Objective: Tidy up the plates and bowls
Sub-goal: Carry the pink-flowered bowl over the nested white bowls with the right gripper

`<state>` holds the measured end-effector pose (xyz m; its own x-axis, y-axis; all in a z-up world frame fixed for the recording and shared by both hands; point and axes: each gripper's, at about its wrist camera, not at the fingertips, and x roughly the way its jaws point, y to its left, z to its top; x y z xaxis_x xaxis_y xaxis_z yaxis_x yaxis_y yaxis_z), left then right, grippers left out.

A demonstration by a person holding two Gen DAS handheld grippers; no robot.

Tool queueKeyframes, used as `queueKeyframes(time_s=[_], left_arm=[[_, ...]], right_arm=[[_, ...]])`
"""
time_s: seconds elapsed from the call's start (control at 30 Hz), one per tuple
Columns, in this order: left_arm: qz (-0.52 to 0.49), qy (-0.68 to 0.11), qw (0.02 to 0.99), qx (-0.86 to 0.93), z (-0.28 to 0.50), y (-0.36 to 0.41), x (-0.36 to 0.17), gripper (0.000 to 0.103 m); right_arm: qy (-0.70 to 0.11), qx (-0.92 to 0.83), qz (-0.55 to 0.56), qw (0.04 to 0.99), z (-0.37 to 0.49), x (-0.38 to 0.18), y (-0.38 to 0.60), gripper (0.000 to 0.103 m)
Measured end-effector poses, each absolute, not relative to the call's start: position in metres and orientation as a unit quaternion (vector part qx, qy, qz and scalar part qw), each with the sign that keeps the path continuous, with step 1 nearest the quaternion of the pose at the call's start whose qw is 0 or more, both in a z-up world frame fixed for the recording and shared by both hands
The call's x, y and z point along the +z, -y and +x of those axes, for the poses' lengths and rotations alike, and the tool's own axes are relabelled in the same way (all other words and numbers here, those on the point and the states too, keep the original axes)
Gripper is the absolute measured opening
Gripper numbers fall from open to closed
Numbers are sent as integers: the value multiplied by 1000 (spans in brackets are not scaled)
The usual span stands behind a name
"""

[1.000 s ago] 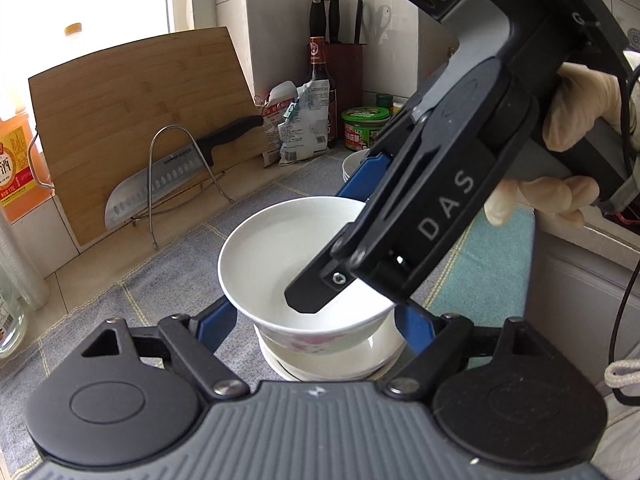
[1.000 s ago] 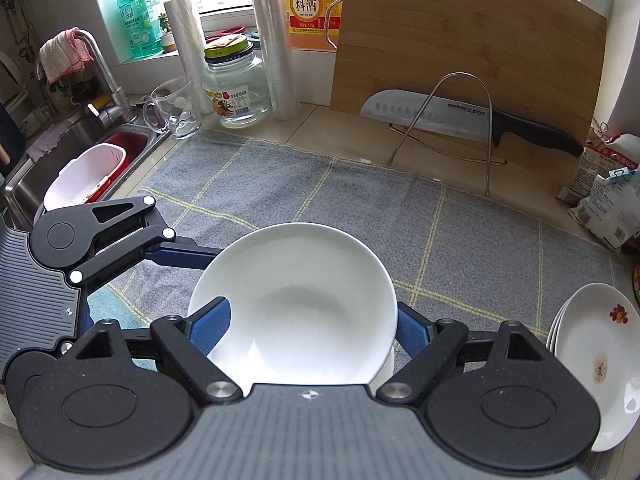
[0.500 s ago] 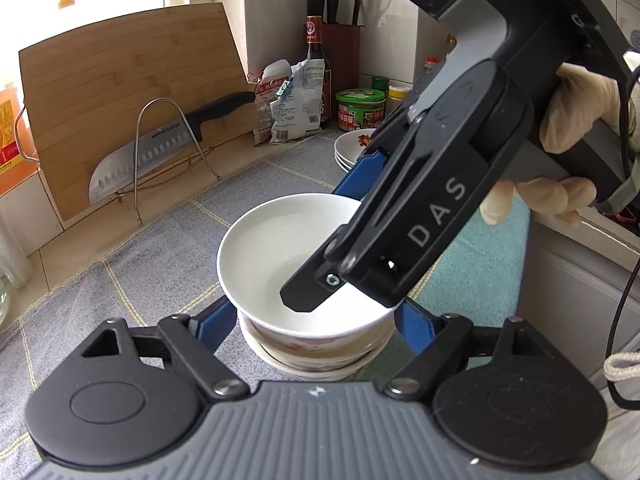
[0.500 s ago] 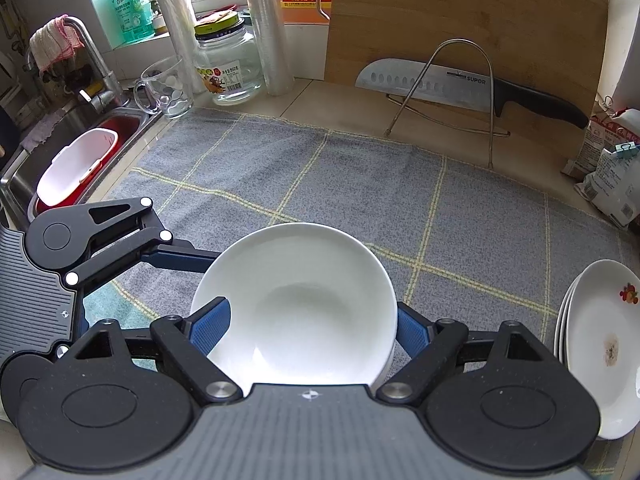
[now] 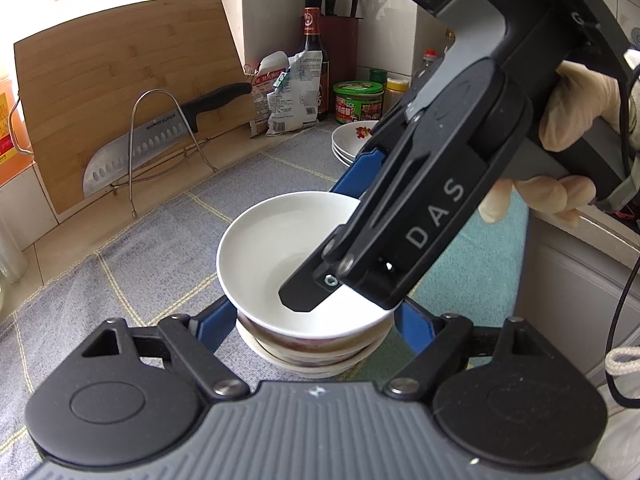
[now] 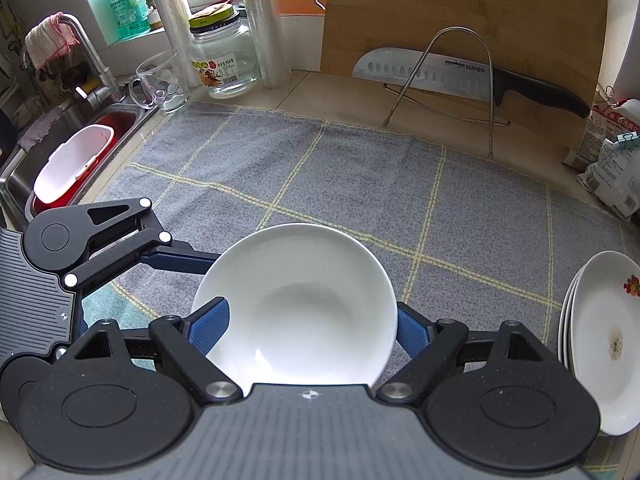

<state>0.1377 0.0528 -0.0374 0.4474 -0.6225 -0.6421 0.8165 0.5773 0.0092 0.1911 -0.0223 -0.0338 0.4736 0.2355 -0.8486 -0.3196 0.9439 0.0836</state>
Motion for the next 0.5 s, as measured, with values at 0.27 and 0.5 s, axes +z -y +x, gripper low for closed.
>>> queueKeyframes(time_s=[0.27, 0.5], left_arm=[[159, -290, 836, -437, 136, -59, -38, 91], [164, -292, 840, -426, 136, -69, -40, 91]], right_arm=[[-472, 178, -60, 861, 189, -29, 16, 103], [-457, 177, -84, 868, 187, -26, 9, 103]])
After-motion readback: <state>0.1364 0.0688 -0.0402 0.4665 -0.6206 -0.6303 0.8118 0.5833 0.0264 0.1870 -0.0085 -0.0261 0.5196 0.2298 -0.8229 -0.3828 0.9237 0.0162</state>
